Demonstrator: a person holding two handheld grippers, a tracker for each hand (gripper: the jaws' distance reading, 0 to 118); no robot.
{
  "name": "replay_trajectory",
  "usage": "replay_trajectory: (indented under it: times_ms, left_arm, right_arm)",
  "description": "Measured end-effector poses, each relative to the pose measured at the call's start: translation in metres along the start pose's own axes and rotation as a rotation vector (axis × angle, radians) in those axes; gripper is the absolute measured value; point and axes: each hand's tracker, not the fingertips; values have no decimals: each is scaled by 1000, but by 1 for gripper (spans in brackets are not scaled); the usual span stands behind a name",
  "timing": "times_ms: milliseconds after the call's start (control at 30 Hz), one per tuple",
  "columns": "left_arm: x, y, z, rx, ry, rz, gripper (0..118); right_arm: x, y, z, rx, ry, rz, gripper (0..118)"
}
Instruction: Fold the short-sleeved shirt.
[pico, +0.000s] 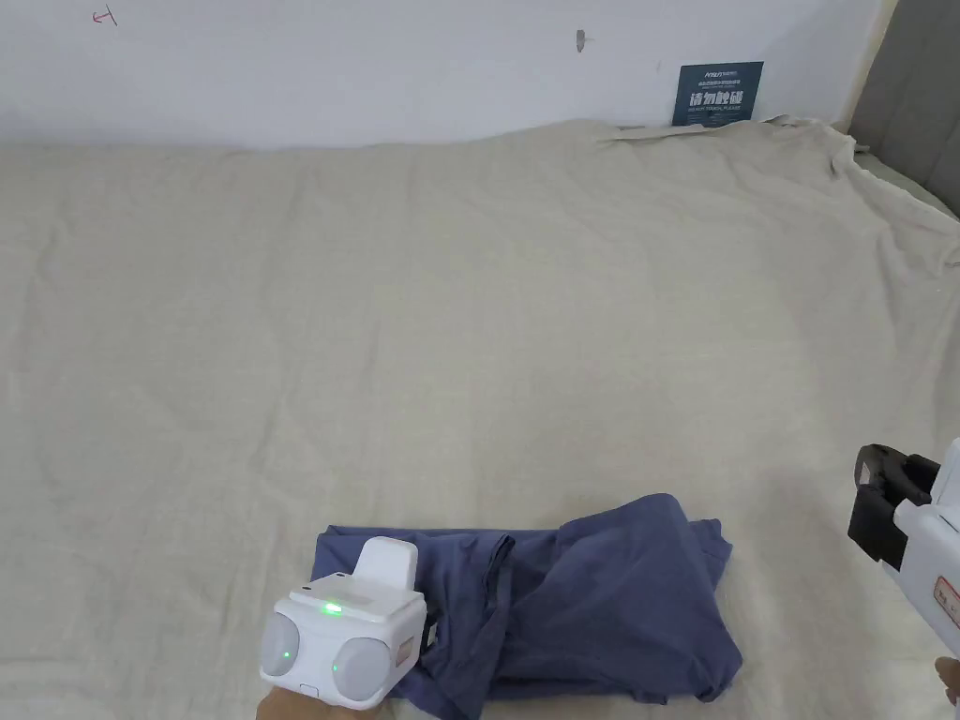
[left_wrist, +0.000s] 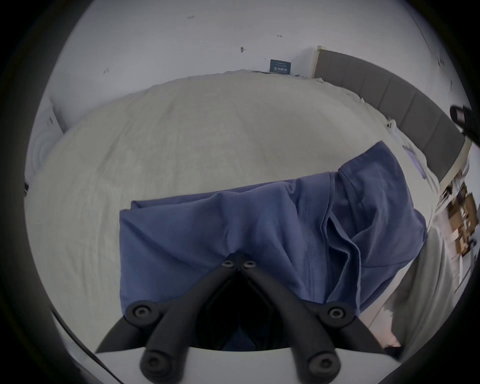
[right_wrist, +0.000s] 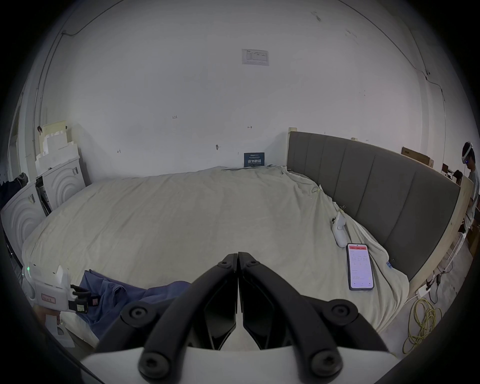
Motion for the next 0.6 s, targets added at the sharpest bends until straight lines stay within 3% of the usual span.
replay_trajectory:
  times_ms: [200, 600]
  left_arm:
    - [6, -2, 1, 2, 34, -50, 0]
    - [-83, 26, 60, 29, -263, 314, 0]
  right_arm:
    - [1, 0, 2, 2, 0, -7, 0]
    - [-5, 5, 3, 10, 18, -3, 0]
